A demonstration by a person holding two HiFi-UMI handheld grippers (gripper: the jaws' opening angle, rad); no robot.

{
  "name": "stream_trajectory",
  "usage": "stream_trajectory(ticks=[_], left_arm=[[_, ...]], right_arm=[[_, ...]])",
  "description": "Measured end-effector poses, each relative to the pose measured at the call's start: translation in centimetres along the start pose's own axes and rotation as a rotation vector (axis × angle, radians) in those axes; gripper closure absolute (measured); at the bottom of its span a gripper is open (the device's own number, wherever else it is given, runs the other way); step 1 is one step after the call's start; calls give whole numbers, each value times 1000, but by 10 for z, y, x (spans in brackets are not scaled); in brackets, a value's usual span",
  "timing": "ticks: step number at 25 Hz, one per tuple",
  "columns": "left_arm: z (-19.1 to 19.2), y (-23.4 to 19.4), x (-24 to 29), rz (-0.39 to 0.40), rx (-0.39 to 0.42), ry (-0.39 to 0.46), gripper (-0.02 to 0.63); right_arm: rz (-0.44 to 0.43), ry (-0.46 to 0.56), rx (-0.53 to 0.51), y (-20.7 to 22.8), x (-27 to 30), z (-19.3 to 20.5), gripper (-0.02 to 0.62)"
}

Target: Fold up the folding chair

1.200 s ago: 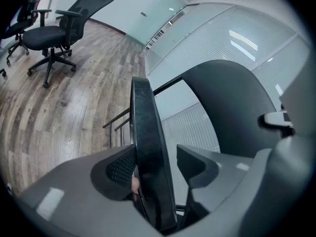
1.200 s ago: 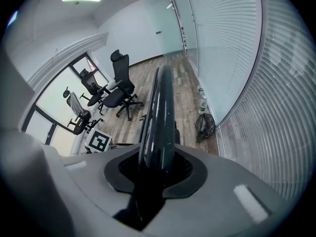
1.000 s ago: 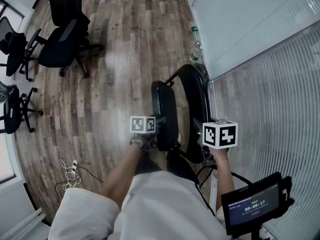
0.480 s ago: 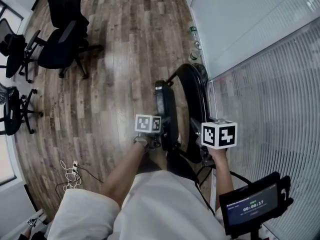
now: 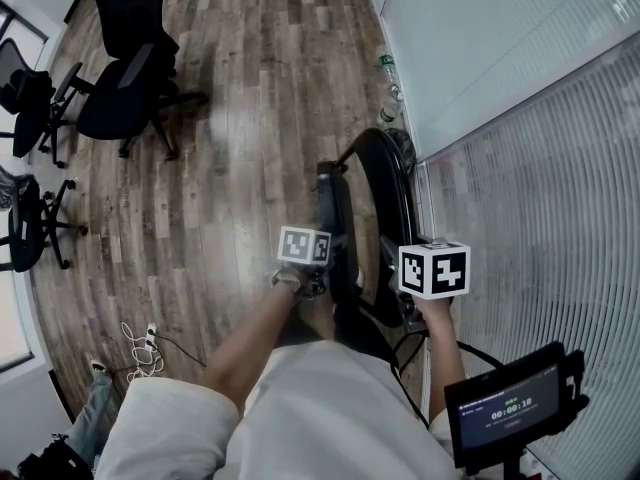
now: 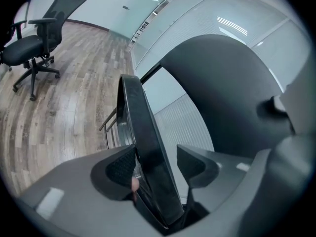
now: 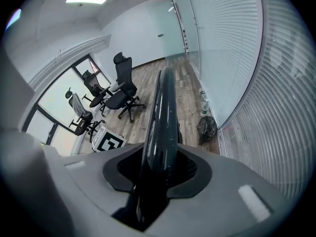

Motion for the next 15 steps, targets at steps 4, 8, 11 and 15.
stream_trajectory(ticks=[4,8,11,15], left_arm=[[-2,4,3,-6,0,4,348],[-3,6,4,-8,-13,4,348],[-4,10,6,0,-11,7,348],[-7,18,10,7,2,-1,348]], right_arm=[[2,2,-1,0,0,0,492],[12,-2,-13,2,-2,0,488],[4,1,-10,-1,-2,-1,483],[-22,6,-5,-9,-2,-2,469]])
Point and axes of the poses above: the fingertips, and each gripper's own axes: x forward along the fingers, y to its right, z out of its underside, the point moved 5 cm from there along -x, backward along the fingers, and after that the axes turned 15 degrees about -y, right-handed, at the moved point
